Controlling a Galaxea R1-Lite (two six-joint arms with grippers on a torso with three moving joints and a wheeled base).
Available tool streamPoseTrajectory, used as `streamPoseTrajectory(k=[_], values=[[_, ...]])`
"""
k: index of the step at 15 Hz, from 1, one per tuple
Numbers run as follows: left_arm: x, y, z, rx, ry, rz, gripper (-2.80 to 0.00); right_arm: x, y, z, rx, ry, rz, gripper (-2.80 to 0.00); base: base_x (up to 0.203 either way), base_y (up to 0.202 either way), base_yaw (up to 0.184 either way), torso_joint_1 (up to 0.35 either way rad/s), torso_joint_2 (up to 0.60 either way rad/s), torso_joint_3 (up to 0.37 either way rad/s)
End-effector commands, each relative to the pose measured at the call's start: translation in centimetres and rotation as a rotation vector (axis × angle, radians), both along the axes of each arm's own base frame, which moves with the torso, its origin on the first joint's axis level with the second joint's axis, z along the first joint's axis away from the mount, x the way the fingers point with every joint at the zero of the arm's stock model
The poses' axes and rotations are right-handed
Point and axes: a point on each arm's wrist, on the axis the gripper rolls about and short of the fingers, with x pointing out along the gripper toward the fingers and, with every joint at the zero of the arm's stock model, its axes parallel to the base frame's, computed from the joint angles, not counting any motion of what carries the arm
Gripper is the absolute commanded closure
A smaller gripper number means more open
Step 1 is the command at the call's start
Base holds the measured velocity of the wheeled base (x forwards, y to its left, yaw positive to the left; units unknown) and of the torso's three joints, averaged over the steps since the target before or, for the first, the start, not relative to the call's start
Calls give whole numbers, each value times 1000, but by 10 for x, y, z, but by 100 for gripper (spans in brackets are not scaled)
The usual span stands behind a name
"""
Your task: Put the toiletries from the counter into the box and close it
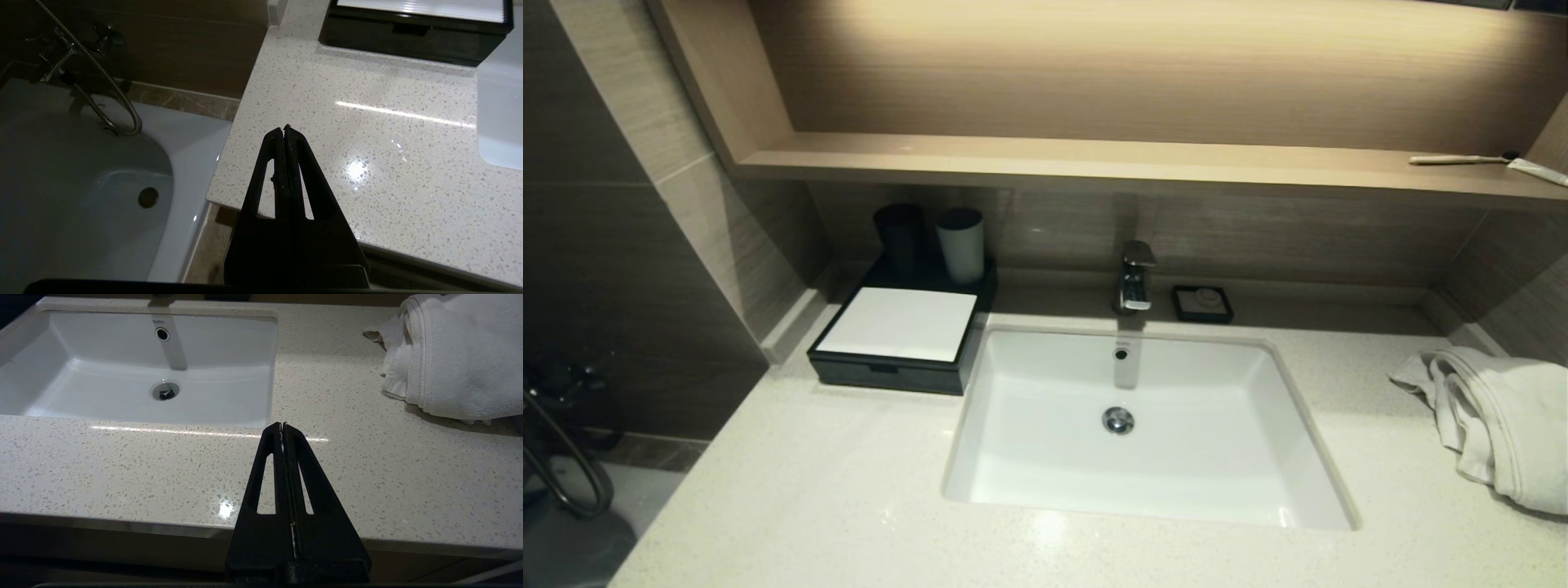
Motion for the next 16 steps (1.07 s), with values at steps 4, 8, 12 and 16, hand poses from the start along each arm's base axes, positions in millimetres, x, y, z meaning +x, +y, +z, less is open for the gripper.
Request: streamPoseTrajectory(k=[4,8,12,16], values=[[-53,-1,-21,2,-231,-16,0,0,0,0,0,0,0,0,0,0,0,0,0,0],[-75,-1,-42,44,-330,-32,0,0,0,0,0,0,0,0,0,0,0,0,0,0],[-80,-2,-59,71,-368,-66,0,0,0,0,0,0,0,0,0,0,0,0,0,0],[-72,-2,-77,46,-369,-70,0,0,0,0,0,0,0,0,0,0,0,0,0,0]])
